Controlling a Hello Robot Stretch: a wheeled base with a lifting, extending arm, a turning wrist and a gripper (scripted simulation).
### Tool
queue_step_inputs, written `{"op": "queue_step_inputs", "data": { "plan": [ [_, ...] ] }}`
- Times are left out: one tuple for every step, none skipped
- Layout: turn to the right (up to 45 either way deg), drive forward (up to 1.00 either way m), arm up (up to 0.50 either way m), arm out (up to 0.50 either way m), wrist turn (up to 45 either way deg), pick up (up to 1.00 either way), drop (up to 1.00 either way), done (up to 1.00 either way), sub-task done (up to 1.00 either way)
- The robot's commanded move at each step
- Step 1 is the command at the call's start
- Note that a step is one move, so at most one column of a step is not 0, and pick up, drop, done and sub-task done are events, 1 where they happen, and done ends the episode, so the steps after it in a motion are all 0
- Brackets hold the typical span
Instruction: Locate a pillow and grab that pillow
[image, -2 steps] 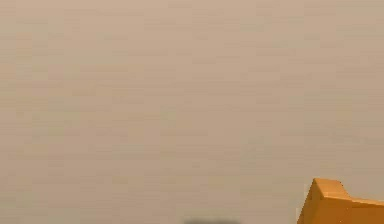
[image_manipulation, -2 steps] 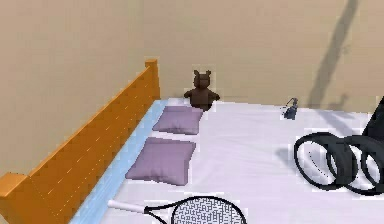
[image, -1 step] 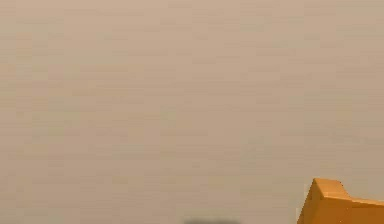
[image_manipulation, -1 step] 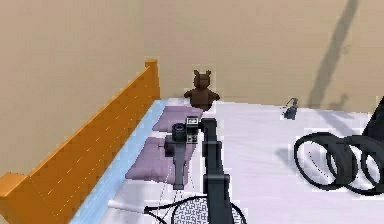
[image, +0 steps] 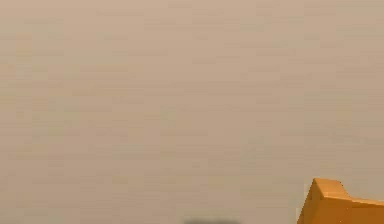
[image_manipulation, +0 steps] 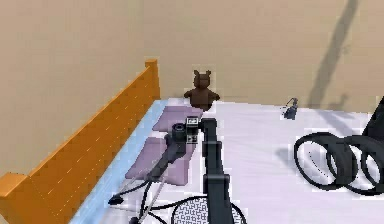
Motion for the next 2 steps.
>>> {"op": "queue_step_inputs", "data": {
  "plan": [
    [0.0,0.00,0.00,0.00,45.0,0.00,0.00,0.00,0.00],
    [0.0,0.00,0.00,0.00,45.0,0.00,0.00,0.00,0.00]
  ]
}}
